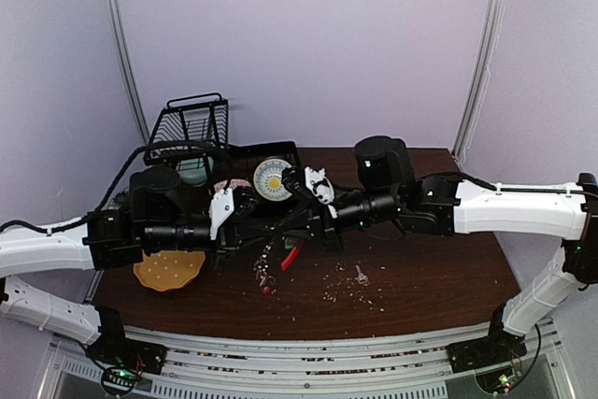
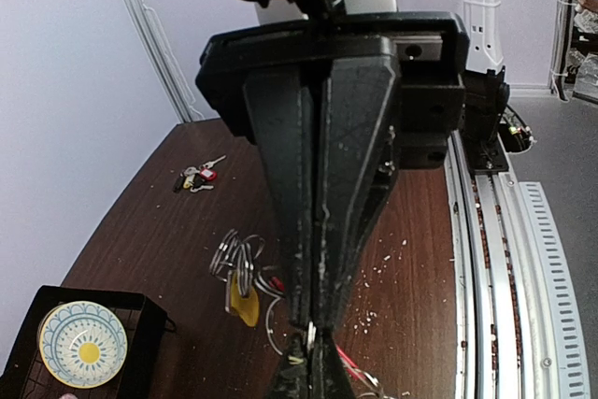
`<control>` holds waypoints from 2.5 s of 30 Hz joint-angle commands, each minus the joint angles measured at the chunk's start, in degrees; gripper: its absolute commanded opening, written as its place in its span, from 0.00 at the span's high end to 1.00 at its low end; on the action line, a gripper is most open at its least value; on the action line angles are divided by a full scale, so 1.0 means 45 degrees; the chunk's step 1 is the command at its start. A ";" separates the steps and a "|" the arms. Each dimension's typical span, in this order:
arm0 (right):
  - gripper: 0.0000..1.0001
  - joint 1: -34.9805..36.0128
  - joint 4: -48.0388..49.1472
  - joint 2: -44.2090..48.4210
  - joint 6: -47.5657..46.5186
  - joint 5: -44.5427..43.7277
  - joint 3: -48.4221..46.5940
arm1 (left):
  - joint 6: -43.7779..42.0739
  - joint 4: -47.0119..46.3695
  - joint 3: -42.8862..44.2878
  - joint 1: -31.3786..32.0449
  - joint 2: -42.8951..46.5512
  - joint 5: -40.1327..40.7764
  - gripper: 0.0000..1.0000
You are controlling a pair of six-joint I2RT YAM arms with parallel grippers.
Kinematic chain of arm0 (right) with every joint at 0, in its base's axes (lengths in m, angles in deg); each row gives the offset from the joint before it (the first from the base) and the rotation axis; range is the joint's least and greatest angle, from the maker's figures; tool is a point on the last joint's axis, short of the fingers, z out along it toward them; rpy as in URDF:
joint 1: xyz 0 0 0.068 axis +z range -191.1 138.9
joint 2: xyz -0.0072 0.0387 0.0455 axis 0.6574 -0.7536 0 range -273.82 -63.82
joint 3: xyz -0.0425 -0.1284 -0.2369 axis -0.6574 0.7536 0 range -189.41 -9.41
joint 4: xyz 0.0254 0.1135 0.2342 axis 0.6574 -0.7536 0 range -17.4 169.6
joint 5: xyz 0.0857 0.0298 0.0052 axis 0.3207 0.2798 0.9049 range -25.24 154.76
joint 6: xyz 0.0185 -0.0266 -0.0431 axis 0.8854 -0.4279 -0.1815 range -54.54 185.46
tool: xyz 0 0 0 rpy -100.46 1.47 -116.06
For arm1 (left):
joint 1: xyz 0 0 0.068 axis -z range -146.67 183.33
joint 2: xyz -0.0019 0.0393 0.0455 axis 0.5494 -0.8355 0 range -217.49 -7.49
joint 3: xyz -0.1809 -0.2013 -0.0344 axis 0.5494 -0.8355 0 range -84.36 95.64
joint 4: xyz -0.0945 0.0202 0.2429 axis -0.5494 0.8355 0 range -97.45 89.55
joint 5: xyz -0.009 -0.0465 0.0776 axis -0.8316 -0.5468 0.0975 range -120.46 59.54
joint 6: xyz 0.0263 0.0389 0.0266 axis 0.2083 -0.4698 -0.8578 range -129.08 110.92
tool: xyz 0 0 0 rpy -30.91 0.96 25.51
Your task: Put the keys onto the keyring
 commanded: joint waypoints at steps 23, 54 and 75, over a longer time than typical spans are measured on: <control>0.72 0.0671 -0.0779 0.1375 -0.3680 -0.3222 0.0645 | -0.3018 -0.1955 -0.1397 -0.0158 0.1455 0.0264 1.00; 0.58 -0.5271 -0.2364 0.0559 0.4506 -0.7871 0.1073 | -0.7405 -0.3526 -0.3840 -0.0158 0.3921 -0.0492 1.00; 0.55 -1.0528 -0.4777 -0.2112 0.6588 -0.9636 0.2035 | -0.6771 -0.3280 -0.3673 -0.0158 0.3954 -0.0312 1.00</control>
